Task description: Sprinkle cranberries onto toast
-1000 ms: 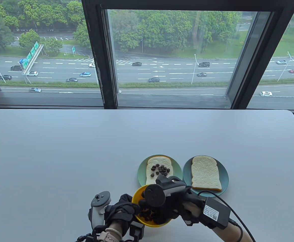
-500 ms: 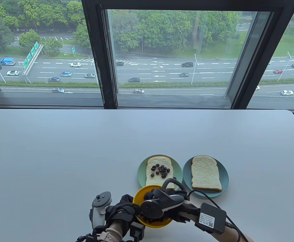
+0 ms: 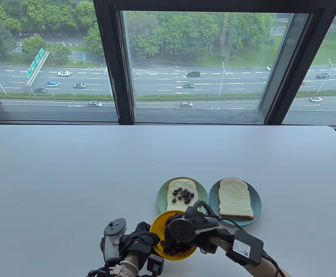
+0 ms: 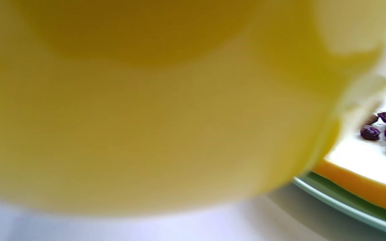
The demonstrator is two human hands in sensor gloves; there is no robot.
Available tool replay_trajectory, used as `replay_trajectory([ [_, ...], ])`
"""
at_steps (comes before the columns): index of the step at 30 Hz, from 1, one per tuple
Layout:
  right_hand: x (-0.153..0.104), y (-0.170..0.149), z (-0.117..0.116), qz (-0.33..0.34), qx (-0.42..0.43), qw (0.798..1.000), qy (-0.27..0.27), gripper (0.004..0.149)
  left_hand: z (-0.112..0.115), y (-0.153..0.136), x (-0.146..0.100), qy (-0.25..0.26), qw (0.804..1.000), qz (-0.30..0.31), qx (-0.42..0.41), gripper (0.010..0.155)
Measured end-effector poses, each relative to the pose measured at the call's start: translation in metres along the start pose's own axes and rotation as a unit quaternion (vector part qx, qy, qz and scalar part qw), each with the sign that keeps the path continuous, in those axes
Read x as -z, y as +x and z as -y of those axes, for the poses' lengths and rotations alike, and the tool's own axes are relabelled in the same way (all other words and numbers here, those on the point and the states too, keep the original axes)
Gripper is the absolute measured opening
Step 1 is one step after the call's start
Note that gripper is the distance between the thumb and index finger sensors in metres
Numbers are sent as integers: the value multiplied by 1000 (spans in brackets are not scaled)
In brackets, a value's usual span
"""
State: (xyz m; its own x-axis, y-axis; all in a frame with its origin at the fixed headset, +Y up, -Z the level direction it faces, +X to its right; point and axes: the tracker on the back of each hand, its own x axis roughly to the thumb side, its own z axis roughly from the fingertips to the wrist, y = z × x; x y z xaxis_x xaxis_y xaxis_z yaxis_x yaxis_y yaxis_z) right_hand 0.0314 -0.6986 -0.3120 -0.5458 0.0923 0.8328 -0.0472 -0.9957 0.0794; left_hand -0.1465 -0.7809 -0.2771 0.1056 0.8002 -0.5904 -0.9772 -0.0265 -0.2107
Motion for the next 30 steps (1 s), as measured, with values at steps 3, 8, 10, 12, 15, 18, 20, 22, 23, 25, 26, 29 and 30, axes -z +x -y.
replay_trajectory([
  [3, -2, -2, 3, 1, 14, 1000, -7, 36, 0, 0, -1, 0, 1000, -2, -6, 46],
  [8, -6, -11, 15, -9, 50, 998, -31, 36, -3, -1, 0, 9, 1000, -10, 2, 47],
  [10, -5, -19, 20, -23, 71, 996, -39, 36, -4, -3, 1, 5, 1000, -18, 3, 47],
  [12, -4, -30, 24, -47, 84, 994, -47, 36, -3, -3, 1, 0, 1000, -22, 3, 47],
  [15, 2, -49, 22, -95, 84, 991, -44, 36, 0, -2, 2, -16, 1000, -21, 7, 47],
  [18, 13, -72, 12, -144, 68, 987, -31, 36, 3, -2, 3, -29, 999, -25, 20, 47],
  [20, 20, -85, 3, -170, 78, 982, -17, 36, 4, -3, 3, -30, 999, -32, 28, 47],
  [22, 28, -93, -6, -187, 77, 979, 1, 36, 4, -4, 4, -33, 998, -35, 34, 47],
  [23, 31, -97, -11, -195, 74, 978, 7, 36, 4, -4, 4, -33, 998, -36, 36, 47],
  [25, 37, -101, -20, -203, 71, 976, 16, 36, 4, -3, 4, -34, 998, -35, 36, 47],
  [26, 40, -102, -23, -205, 69, 976, 19, 36, 4, -3, 4, -36, 998, -35, 35, 47],
  [29, 46, -103, -31, -210, 63, 976, 16, 37, 5, -4, 5, -40, 998, -36, 36, 47],
  [30, 48, -102, -33, -212, 57, 975, 18, 37, 5, -4, 5, -42, 998, -37, 37, 47],
])
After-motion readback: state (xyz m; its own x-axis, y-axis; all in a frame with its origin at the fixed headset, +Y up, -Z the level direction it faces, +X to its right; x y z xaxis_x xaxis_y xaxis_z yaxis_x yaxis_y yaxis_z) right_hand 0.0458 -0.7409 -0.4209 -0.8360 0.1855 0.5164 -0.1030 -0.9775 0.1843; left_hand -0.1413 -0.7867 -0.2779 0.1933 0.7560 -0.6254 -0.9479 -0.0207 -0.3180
